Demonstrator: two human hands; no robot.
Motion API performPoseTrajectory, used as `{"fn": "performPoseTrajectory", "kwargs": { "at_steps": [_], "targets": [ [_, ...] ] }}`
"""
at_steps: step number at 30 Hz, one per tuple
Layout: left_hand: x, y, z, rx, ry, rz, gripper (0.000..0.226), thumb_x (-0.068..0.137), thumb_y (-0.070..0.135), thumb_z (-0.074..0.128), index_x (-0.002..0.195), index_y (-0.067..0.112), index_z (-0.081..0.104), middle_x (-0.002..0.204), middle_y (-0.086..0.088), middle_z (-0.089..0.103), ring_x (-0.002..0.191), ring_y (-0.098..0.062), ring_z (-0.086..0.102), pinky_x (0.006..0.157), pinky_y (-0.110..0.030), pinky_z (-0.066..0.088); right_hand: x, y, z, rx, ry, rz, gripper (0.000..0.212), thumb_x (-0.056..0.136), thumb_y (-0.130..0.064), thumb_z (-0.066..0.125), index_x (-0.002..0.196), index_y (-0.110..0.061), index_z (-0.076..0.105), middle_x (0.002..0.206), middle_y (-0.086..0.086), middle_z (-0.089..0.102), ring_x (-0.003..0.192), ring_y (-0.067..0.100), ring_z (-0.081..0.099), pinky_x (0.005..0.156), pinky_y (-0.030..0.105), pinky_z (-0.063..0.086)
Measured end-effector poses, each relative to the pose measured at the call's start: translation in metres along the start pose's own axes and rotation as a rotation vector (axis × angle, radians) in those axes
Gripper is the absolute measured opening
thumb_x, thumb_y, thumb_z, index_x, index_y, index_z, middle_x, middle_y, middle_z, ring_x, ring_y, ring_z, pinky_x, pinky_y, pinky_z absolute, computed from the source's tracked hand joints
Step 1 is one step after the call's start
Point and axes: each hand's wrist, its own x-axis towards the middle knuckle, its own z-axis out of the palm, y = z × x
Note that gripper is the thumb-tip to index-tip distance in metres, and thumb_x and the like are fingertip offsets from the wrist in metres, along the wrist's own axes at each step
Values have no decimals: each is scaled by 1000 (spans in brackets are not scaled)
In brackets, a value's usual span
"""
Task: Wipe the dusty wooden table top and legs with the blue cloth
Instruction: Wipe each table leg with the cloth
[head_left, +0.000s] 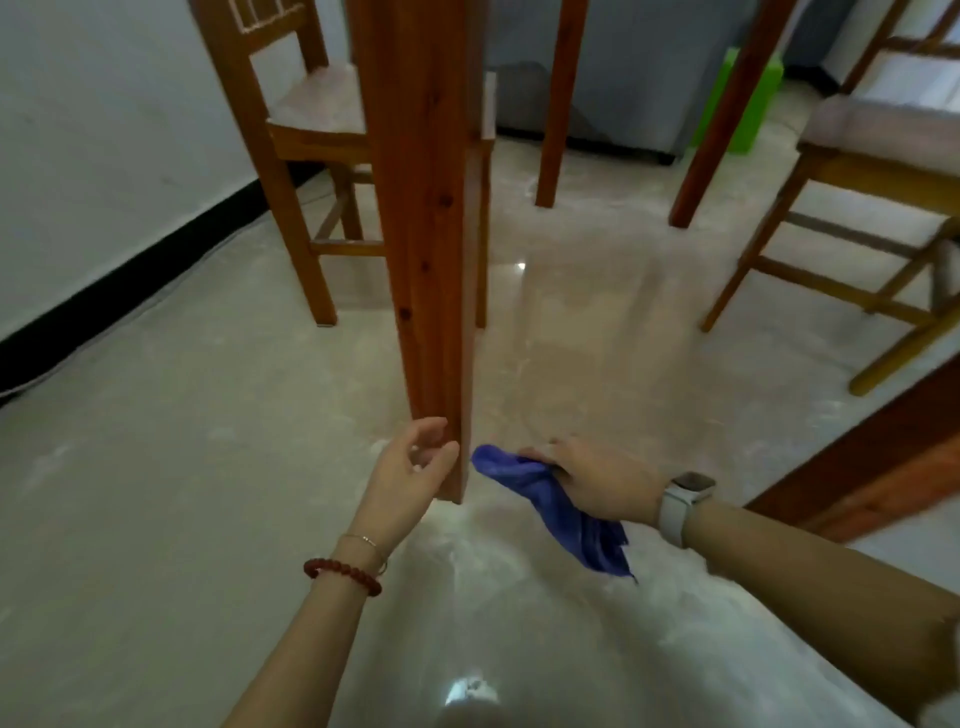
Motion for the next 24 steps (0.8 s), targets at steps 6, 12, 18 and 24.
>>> {"fn": "performPoseTrajectory", "kwargs": {
  "at_steps": [6, 12, 18, 24],
  "targets": [
    [6, 54, 96, -25, -391, 149, 42, 87, 25, 57, 125, 30, 41, 119, 10, 49, 99, 2, 53, 71, -6, 46, -99, 27, -53, 79, 433, 145, 41, 91, -13, 45, 132, -17, 42, 121, 5, 54, 110, 19, 48, 85, 15, 31],
    [-10, 104, 170, -502, -478, 99, 90, 78, 7, 64, 142, 34, 6, 121, 11, 48, 111, -12, 53, 94, -31, 48, -160, 46, -74, 267, 771, 145, 24, 89, -24, 43, 111, -33, 50, 103, -25, 52, 95, -12, 49, 85, 1, 34],
    [-33, 128, 205, -331, -371, 262, 48, 68, 30, 74, 107, 12, 52, 105, -2, 64, 95, -5, 63, 85, -26, 51, -189, 69, -62, 367, 1010, 150, 26, 84, -31, 48, 110, -32, 46, 104, -17, 50, 97, -11, 48, 88, 2, 34],
    [-38, 228, 260, -399, 523, 392, 56, 73, 32, 65, 119, 7, 44, 89, 17, 60, 79, 5, 61, 80, -25, 54, -239, 103, -68, 303, 1335, 186, 41, 84, -23, 40, 124, -32, 39, 118, -5, 43, 102, -2, 49, 89, 12, 41]
  ]
}}
